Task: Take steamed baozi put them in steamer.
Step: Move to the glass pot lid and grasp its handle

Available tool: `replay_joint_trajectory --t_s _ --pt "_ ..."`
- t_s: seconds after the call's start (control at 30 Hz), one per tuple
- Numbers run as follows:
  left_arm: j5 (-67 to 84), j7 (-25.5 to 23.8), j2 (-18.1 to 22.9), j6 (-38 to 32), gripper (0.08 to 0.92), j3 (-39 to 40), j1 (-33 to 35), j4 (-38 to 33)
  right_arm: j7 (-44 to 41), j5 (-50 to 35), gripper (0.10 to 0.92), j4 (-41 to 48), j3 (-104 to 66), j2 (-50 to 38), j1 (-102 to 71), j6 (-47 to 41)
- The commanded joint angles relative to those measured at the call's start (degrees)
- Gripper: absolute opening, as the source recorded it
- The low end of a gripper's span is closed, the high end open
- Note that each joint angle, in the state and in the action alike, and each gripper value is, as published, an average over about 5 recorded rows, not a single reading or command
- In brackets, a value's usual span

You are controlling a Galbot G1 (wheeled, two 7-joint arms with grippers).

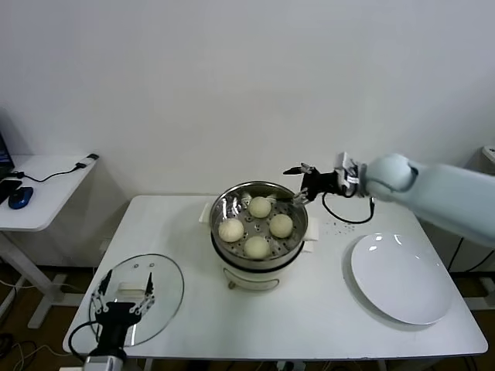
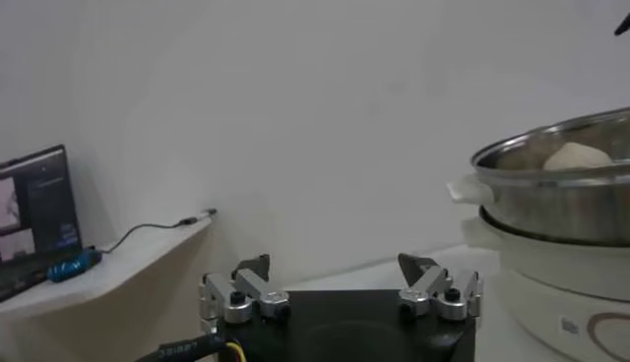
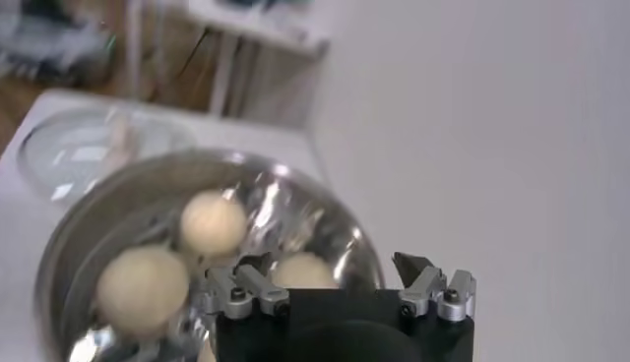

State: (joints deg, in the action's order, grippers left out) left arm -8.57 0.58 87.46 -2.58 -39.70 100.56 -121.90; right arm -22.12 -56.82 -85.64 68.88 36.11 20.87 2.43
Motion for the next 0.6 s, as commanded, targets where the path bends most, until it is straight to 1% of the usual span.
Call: replay_joint_trajectory --t_s 0.03,0.17,0.27,0.33,0.5,0.53,0.6 --pt "-2.27 -0.47 0.81 0.08 0.823 -0.39 0.54 -0.65 15.35 7.73 0.823 -11.21 -60.21 -10.19 -57.24 6.52" --pt "-4.36 -0.78 0.97 0.24 0.823 -0.43 1.41 -0.72 14.48 11.64 0.823 -14.32 -79.75 -5.61 -75.19 5.39" --pt "-8.4 -0.98 0.82 0.45 0.823 -0.93 1.3 -0.78 13.34 13.71 0.823 -14.95 -89.59 0.16 -83.75 5.34" --pt "-13.65 -1.37 0.61 0.48 0.823 -1.71 1.18 -0.88 12.47 15.09 0.823 -15.2 -94.68 4.35 -87.37 5.34" --pt "-36.83 -5.23 -0.05 -1.57 0.823 -5.98 2.57 -2.42 10.7 18.0 0.823 -16.28 -102.74 12.06 -94.84 4.75" --pt "-41.76 -5.66 -0.13 -2.16 0.823 -6.75 2.76 -2.57 10.36 18.55 0.823 -16.33 -103.61 13.12 -95.97 4.65" --pt "-49.49 -4.95 -0.13 -2.19 0.823 -7.81 2.48 -2.38 9.65 19.52 0.823 -15.96 -104.89 15.21 -97.62 4.78"
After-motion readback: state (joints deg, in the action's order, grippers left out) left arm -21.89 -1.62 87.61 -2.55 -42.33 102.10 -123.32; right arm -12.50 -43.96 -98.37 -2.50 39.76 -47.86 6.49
